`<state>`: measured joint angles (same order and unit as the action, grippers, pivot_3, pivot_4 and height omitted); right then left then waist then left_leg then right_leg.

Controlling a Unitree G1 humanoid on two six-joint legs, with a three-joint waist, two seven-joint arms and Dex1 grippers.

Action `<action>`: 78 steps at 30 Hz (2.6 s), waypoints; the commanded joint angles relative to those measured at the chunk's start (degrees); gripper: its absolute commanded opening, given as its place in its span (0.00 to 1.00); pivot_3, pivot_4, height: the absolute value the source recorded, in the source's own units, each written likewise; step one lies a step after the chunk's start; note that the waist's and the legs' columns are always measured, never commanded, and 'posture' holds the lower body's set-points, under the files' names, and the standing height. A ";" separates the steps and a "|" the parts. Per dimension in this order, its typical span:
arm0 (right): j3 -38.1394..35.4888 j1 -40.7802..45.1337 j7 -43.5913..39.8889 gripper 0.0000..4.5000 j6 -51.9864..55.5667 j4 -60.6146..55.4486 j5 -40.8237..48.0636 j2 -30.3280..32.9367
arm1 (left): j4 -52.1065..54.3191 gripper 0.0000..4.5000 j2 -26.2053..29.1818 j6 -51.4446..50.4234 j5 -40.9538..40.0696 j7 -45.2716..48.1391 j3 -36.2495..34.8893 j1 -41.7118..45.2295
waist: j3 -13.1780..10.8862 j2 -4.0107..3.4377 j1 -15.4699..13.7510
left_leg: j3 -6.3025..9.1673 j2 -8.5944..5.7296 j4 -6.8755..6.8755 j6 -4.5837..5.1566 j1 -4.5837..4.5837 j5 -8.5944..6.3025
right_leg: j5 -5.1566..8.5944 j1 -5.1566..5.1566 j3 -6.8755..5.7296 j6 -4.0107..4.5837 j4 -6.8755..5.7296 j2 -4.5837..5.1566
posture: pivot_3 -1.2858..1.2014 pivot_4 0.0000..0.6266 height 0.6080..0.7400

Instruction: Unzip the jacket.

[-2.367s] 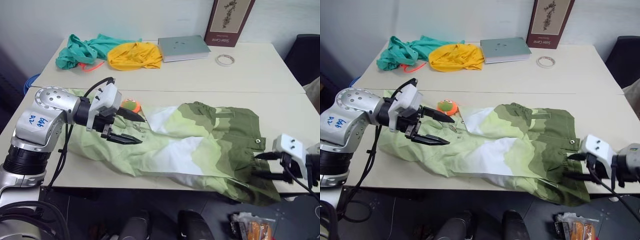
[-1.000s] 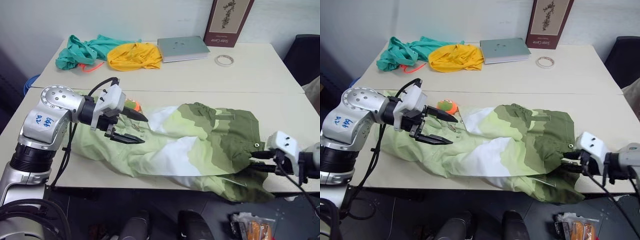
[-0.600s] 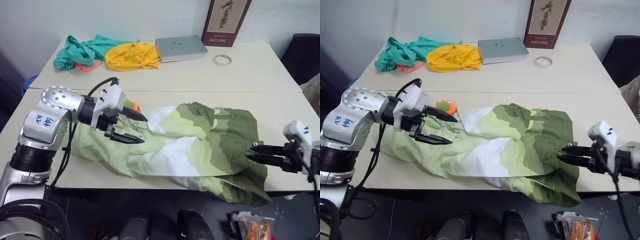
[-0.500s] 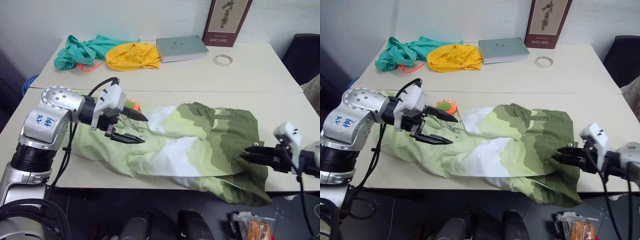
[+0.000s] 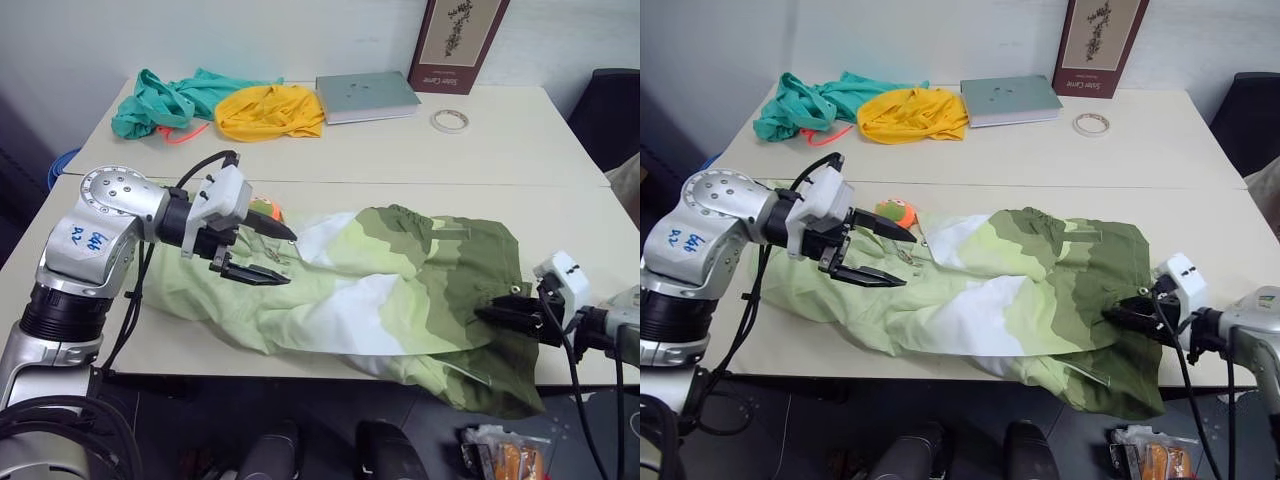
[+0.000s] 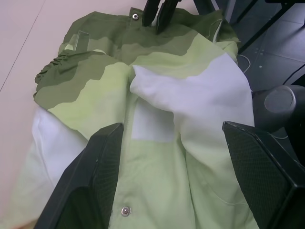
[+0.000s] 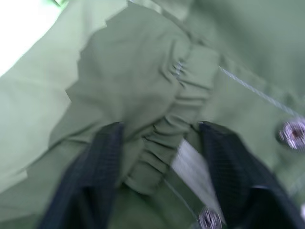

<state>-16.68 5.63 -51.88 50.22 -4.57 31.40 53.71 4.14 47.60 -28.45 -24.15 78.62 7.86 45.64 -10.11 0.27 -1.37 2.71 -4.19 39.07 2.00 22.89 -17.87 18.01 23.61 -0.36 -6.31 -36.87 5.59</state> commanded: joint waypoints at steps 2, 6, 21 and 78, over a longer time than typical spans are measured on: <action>-3.80 0.95 3.05 0.92 3.08 -1.53 2.82 -2.04 | 1.85 0.77 0.63 0.78 0.08 -0.05 -1.17 0.01 | 0.00 0.00 0.02 | 0.01 0.01 0.00 0.00 0.00 0.00 | 0.00 0.00 0.00 0.00 0.02 -0.01 | 0.52 0.24 1.00; -3.51 1.13 4.13 0.92 4.75 -2.78 4.98 -4.54 | 1.50 0.77 0.40 1.23 0.24 0.07 -0.91 0.26 | 0.00 0.00 0.01 | 0.00 0.01 0.00 0.00 0.00 0.00 | 0.00 0.00 0.00 0.00 0.01 0.00 | 0.52 0.24 1.00; -7.43 0.62 -0.69 0.01 7.09 -12.88 14.89 -4.60 | -0.08 0.77 -0.13 2.07 1.10 0.27 -0.43 1.25 | -0.01 -0.01 0.01 | 0.01 0.01 -0.01 0.00 0.01 0.00 | 0.00 0.02 0.00 0.00 0.00 -0.01 | 0.52 0.24 1.00; 29.34 32.94 1.18 0.21 -33.48 7.97 -25.54 -22.45 | -3.13 0.77 3.56 5.30 6.28 -0.41 -3.78 -2.17 | -0.03 0.19 1.62 | 0.02 -0.08 0.01 -0.13 0.50 0.10 | 0.00 0.78 -0.15 0.01 -0.60 0.01 | 0.52 0.24 1.00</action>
<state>14.73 37.18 -50.24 16.12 4.70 4.26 31.90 -0.05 50.65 -23.72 -17.63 78.73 5.50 42.75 -10.14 0.46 0.26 2.72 -4.27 39.09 1.87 23.39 -17.77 18.01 24.39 -0.51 -6.30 -37.46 5.59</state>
